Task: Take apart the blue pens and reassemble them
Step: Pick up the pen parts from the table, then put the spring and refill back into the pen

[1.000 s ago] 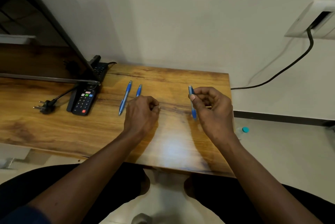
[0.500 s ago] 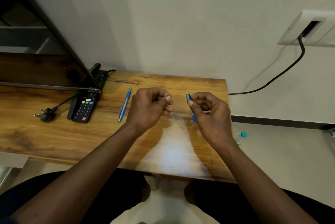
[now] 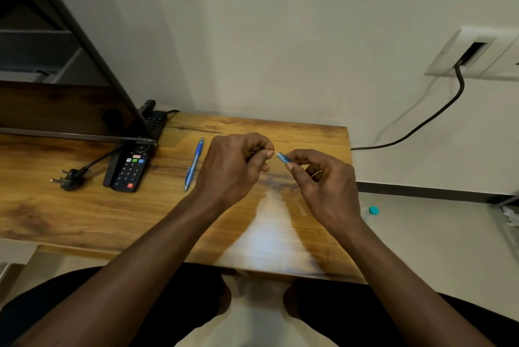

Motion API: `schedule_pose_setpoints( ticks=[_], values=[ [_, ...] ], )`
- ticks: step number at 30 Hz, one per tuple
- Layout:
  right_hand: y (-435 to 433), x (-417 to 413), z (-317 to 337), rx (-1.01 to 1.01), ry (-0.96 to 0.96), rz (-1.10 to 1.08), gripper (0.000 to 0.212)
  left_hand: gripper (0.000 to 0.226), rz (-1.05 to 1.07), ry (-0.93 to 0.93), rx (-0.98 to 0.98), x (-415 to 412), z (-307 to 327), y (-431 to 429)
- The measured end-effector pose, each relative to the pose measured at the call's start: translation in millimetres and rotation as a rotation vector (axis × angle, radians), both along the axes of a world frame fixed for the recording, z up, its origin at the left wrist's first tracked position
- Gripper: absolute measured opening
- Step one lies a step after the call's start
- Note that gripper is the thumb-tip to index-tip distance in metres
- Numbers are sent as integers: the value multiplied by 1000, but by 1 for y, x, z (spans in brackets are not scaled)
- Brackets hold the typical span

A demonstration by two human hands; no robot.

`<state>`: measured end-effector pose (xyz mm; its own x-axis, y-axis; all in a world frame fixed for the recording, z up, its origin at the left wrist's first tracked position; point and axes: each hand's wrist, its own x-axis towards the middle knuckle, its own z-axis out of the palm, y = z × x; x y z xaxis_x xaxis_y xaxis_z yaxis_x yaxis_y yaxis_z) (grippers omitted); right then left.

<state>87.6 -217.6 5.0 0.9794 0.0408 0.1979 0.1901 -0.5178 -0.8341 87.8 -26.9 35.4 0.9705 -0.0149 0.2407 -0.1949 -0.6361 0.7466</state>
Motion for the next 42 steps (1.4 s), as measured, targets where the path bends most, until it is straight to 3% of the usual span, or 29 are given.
schedule_pose_setpoints(
  ticks=[7, 17, 19, 23, 26, 32, 42],
  values=[
    [2, 0, -1, -104, -85, 25, 20, 9, -35, -29, 98, -1, 0, 4],
    [-2, -3, 0, -397, -252, 88, 19, 13, -159, -108, 432, -6, 6, 3],
    [-2, -2, 1, -441, -263, 98, 20, 12, -174, -100, 378, -5, 5, 5],
    [-5, 2, 2, -432, -268, 112, 21, 8, -111, 50, 38, -2, 5, 9],
    [-7, 3, 5, -417, -275, 138, 21, 7, -102, 131, -100, 0, 6, 13],
    [-8, 4, 6, -435, -300, 175, 21, 13, -164, 171, -3, 0, 9, 19],
    [-6, 3, 4, -405, -324, 192, 19, 18, -174, 219, -74, 2, 9, 24]
  ],
)
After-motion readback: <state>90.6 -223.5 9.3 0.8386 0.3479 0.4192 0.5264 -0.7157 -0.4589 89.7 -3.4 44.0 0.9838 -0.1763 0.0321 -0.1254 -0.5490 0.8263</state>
